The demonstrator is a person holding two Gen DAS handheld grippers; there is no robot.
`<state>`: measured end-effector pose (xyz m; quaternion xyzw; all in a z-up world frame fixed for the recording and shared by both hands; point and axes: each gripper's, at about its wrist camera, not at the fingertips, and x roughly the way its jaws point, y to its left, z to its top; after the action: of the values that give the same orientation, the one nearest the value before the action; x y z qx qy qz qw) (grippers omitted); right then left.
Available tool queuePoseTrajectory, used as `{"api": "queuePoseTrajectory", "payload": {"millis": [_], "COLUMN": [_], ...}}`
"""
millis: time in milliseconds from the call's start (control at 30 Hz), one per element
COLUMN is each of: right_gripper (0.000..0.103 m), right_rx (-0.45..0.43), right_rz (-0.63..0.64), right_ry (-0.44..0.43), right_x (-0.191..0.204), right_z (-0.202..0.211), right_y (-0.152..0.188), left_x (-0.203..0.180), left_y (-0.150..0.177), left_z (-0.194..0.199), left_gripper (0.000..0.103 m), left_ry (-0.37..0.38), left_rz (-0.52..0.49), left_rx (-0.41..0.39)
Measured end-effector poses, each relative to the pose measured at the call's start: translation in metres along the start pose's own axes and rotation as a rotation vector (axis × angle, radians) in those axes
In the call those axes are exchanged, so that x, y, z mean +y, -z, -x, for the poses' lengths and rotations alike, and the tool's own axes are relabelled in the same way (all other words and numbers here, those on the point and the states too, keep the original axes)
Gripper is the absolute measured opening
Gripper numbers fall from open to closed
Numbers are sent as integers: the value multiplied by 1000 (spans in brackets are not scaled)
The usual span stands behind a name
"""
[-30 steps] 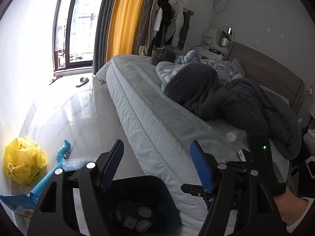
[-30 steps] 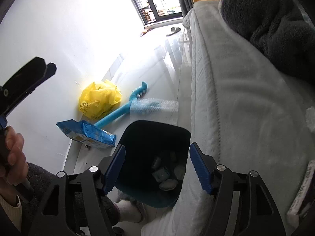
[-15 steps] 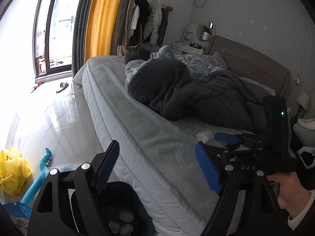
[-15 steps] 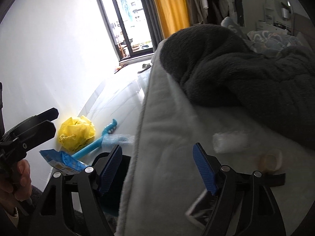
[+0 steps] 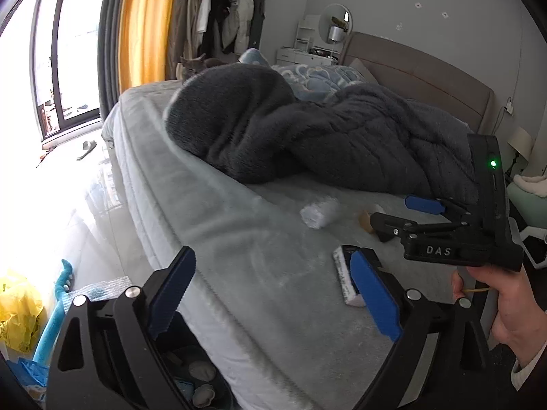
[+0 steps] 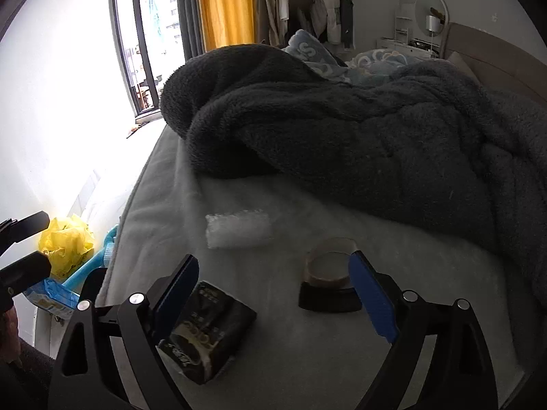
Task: Collect trash
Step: 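Move both tools back to the bed toward the black snack packet, then grasp the black snack packet with the left tool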
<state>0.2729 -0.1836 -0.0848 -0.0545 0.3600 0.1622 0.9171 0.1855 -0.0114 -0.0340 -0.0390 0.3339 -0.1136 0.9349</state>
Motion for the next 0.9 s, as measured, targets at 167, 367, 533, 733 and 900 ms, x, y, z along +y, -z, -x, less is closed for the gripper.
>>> {"api": "queuePoseTrajectory", "payload": {"millis": [167, 367, 533, 733, 900], "right_gripper": [91, 90, 65, 49, 48], "right_rx": [40, 139, 184, 190, 166], "right_rz": [6, -42, -102, -119, -141], "right_ry": [36, 70, 31, 7, -24], "right_x": [-11, -23, -34, -39, -41], "right_z": [-10, -31, -41, -41, -29], "right_y": [6, 13, 16, 17, 16], "left_x": [-18, -36, -51, -64, -75], "left_y": [4, 11, 16, 21, 26], "left_z": [-23, -42, -53, -64, -71], "left_gripper": [94, 94, 94, 94, 94], "left_ry": [26, 35, 40, 51, 57], "left_rz": [-12, -36, -71, -104, -127], "left_rx": [42, 76, 97, 117, 125]}}
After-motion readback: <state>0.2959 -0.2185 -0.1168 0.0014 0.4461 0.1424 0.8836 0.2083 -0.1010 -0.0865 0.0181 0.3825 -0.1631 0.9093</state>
